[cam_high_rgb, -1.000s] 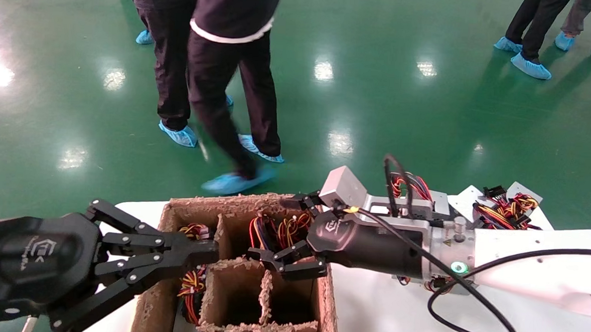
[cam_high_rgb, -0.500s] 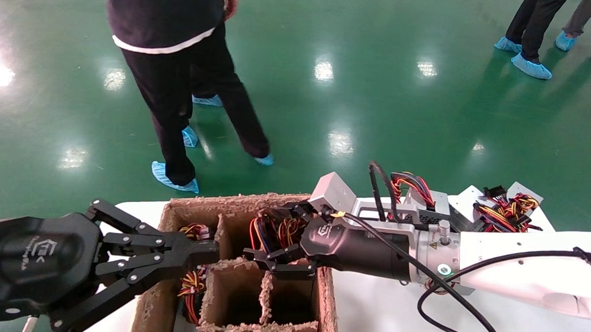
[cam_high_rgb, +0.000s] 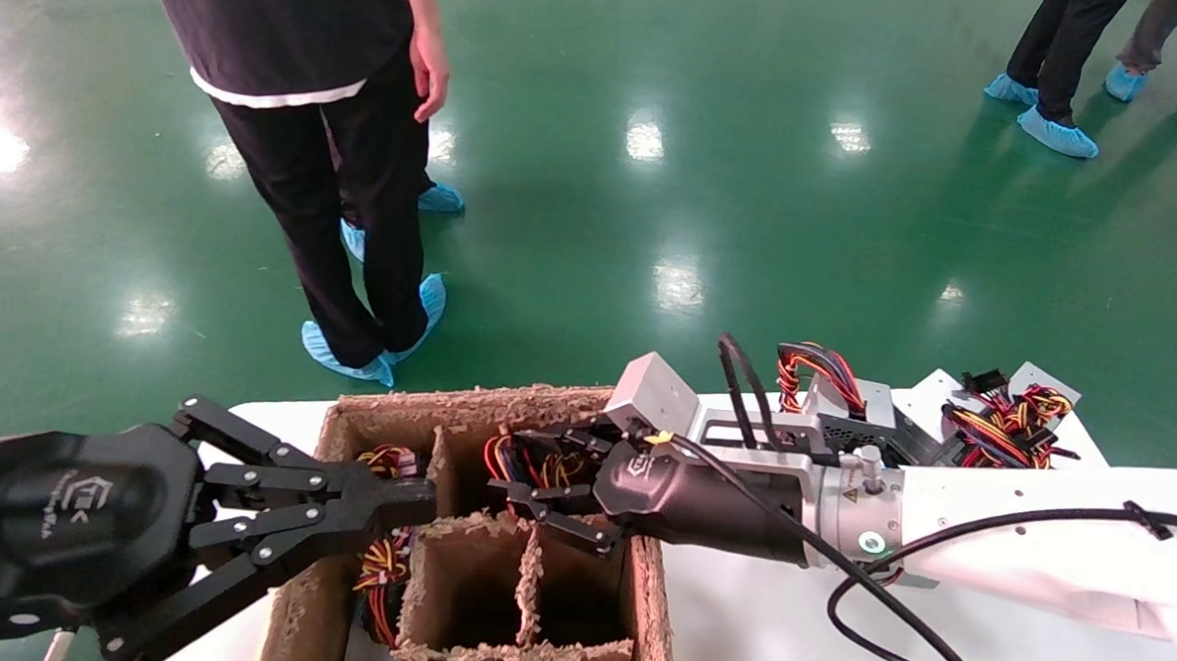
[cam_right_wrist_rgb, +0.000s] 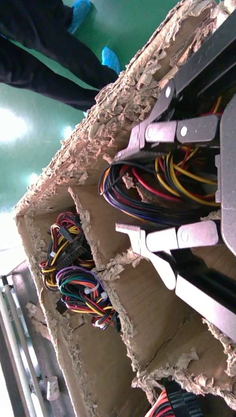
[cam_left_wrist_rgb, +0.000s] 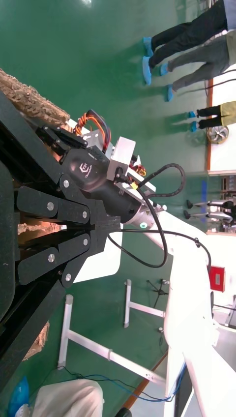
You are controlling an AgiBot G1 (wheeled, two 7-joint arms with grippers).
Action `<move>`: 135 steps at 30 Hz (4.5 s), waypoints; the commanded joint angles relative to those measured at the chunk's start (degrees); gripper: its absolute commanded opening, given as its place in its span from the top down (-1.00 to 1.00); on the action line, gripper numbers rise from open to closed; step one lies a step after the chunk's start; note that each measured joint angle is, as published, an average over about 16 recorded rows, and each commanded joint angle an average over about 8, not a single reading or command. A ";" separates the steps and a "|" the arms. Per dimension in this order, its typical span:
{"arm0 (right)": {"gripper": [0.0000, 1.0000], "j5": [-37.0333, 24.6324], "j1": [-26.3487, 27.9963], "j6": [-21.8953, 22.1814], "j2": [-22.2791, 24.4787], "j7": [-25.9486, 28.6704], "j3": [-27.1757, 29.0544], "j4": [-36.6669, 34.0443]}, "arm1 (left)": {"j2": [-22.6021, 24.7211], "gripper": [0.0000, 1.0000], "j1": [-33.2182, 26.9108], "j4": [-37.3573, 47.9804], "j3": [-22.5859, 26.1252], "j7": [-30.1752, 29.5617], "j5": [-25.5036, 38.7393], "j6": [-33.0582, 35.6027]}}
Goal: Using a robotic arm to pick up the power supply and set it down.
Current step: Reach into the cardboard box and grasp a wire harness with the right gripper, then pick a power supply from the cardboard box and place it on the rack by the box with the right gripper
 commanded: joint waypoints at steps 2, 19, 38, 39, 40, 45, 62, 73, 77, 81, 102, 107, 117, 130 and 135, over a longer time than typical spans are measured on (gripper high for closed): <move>1.00 -0.57 -0.17 0.48 0.07 0.23 -0.19 0.52 | 0.00 1.00 0.00 0.00 0.00 0.00 0.00 0.00; 1.00 0.40 -0.81 1.71 1.25 1.53 0.92 1.49 | 0.00 1.00 0.00 0.00 0.00 0.00 0.00 0.00; 1.00 7.40 -1.48 0.60 5.29 4.30 5.35 5.87 | 0.00 1.00 0.00 0.00 0.01 0.00 -0.01 0.00; 1.00 7.66 -1.56 0.66 5.48 4.49 5.54 6.15 | 0.00 1.00 0.00 0.00 0.01 0.00 -0.01 0.00; 1.00 7.91 -1.65 0.72 5.67 4.68 5.72 6.42 | 0.00 1.00 0.00 0.00 0.01 0.00 -0.01 0.00; 1.00 9.41 -2.11 1.03 6.47 5.64 6.71 7.54 | 0.00 1.00 0.00 0.00 0.01 0.00 -0.01 0.00; 1.00 17.47 -3.01 0.46 9.41 7.93 11.71 10.69 | 0.00 1.00 0.00 0.00 0.01 0.01 -0.01 0.00; 1.00 24.88 -2.03 0.91 11.25 9.49 17.02 11.18 | -0.01 1.00 0.00 0.00 0.02 0.01 -0.01 -0.01; 1.00 26.67 -1.79 1.89 11.84 9.66 18.81 11.06 | -0.01 1.00 0.00 0.00 0.02 0.01 -0.01 -0.01; 1.00 27.52 -1.85 3.83 13.08 9.55 20.69 11.36 | -0.01 1.00 -0.01 0.00 0.02 0.01 -0.01 -0.01; 1.00 25.55 -14.93 21.95 28.70 10.68 32.20 12.32 | -0.01 1.00 -0.01 0.00 0.02 0.01 -0.01 -0.01; 1.00 25.59 -21.12 26.28 32.29 11.05 35.94 11.91 | -0.01 1.00 -0.01 0.00 0.02 0.01 -0.02 -0.01; 1.00 25.92 -34.52 33.44 36.41 11.15 44.93 10.37 | -0.01 1.00 -0.01 0.00 0.03 0.01 -0.02 -0.01; 1.00 25.45 -48.24 38.08 34.83 11.49 52.48 9.63 | -0.01 1.00 -0.01 0.00 0.03 0.01 -0.02 -0.01; 1.00 25.28 -50.56 38.90 33.47 11.79 52.72 9.50 | -0.01 1.00 -0.01 0.00 0.03 0.01 -0.02 -0.01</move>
